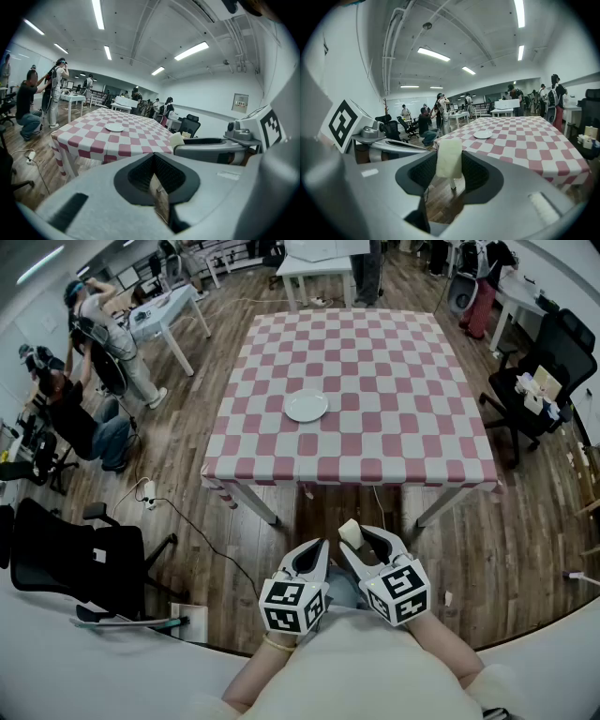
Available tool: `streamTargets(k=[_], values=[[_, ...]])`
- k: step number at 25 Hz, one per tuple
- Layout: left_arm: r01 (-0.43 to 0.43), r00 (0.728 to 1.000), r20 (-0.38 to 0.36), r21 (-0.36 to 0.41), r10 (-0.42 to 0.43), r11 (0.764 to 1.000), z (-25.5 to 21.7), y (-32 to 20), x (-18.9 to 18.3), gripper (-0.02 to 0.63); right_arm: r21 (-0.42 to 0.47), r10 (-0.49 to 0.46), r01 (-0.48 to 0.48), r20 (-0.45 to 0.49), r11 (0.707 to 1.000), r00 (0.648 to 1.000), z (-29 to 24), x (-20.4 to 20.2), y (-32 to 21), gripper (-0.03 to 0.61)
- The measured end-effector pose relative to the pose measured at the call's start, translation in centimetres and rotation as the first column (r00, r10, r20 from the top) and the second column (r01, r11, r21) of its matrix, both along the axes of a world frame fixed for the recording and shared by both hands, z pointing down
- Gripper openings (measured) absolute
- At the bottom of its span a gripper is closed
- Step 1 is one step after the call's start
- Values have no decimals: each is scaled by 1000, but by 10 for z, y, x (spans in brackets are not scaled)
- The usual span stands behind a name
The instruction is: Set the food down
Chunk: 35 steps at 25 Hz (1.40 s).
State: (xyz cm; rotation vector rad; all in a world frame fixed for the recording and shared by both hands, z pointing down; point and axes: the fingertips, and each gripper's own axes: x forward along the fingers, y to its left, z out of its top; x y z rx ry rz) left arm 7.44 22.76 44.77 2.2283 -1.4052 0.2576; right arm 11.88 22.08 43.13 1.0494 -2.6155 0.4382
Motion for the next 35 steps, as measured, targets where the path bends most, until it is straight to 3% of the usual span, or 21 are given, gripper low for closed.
streamTargets(k=[35], values=[[-59, 998, 10, 11, 58, 998, 2, 2, 27, 0, 12, 54, -54, 32, 998, 998, -4, 24, -1, 170]])
